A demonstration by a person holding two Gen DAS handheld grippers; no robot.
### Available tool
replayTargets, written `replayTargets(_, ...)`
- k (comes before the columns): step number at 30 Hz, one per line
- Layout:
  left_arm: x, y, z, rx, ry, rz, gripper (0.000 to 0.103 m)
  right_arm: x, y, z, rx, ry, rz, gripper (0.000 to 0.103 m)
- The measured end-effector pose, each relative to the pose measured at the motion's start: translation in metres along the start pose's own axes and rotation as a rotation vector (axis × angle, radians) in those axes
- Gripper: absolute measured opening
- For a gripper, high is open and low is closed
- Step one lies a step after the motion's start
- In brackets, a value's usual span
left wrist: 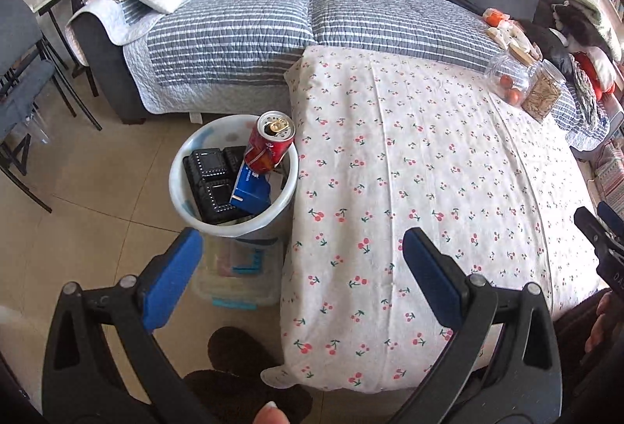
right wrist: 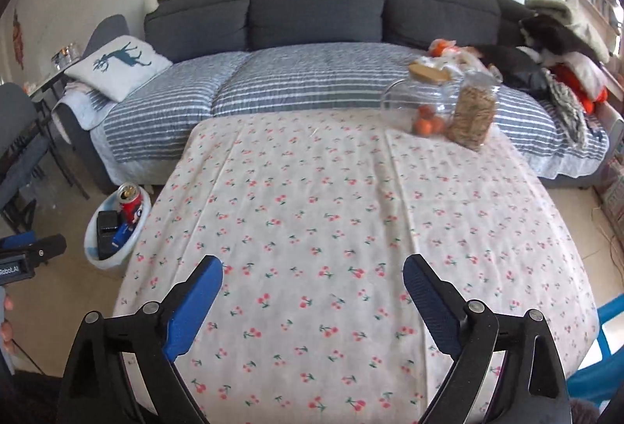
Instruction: Collect trash
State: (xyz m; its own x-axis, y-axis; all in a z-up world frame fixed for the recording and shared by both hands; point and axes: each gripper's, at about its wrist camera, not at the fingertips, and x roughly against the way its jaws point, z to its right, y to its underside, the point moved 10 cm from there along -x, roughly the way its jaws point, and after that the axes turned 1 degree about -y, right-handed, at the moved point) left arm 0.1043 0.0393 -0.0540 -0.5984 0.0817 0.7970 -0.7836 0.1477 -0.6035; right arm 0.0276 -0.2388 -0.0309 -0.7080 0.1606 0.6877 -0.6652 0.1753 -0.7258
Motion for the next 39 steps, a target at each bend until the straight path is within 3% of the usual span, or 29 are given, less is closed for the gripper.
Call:
replayTargets(7, 0.015, 0.009, 0.015, -0.012, -0.041, 0.071, 0.102, 0.005, 0.009, 0.006, 0.051, 0.051, 0.017, 0.095)
replayTargets(12, 0.016, 0.008, 0.015, -0.012, -0.081, 0.108, 0.102, 0.004, 0.014, 0.007, 0.039, 0.038, 0.015, 0.095)
replayTargets(39, 0.018, 0.015, 0.027, -0.025, -0.054, 0.116, 0.102, -0.004, 0.015, 0.001, 0.031, 0.017, 0.005, 0.095)
